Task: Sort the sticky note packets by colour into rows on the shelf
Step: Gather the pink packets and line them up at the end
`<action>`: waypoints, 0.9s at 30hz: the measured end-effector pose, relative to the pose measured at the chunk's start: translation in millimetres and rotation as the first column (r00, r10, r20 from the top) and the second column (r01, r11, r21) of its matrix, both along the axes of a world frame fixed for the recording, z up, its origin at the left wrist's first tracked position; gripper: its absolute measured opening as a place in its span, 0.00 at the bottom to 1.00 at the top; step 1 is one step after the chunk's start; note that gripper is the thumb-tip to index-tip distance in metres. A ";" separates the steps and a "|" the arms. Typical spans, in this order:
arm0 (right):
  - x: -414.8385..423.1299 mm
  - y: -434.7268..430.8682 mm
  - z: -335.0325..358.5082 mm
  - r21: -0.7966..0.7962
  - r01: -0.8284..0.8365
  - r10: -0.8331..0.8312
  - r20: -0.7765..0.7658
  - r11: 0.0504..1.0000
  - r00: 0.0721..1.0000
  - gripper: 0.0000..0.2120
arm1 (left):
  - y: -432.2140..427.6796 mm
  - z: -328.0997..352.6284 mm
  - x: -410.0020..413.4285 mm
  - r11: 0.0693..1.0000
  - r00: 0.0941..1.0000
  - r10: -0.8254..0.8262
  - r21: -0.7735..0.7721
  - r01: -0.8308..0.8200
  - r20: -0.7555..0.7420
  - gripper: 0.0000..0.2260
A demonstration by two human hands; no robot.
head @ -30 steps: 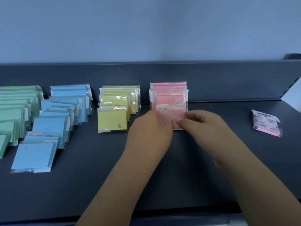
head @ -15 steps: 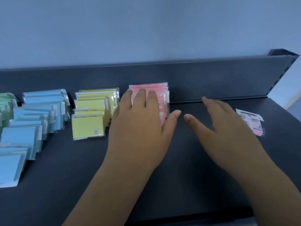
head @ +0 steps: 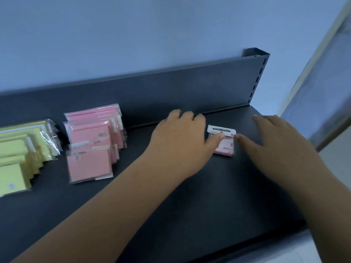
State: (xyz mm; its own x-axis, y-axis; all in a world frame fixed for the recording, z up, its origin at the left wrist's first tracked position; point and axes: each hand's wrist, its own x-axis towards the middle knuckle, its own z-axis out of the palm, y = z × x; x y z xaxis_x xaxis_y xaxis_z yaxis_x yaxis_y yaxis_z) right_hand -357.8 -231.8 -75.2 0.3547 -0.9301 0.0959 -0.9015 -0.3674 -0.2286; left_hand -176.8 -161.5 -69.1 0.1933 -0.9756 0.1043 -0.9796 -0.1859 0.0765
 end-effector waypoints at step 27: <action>31.7 35.0 8.4 0.487 -0.266 -0.282 0.784 0.832 0.553 0.08 | 20.2 28.1 12.7 0.943 -0.065 0.142 0.155 -0.294 -0.988 0.11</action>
State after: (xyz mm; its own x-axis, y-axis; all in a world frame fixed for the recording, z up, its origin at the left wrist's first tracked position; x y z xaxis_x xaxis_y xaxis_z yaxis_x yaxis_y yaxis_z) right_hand -326.1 -196.8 -66.8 0.3682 -0.9195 -0.1379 -0.2207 0.0576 -0.9736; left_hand -164.1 -141.3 -41.0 0.3735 -0.8616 -0.3438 0.1913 -0.2911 0.9374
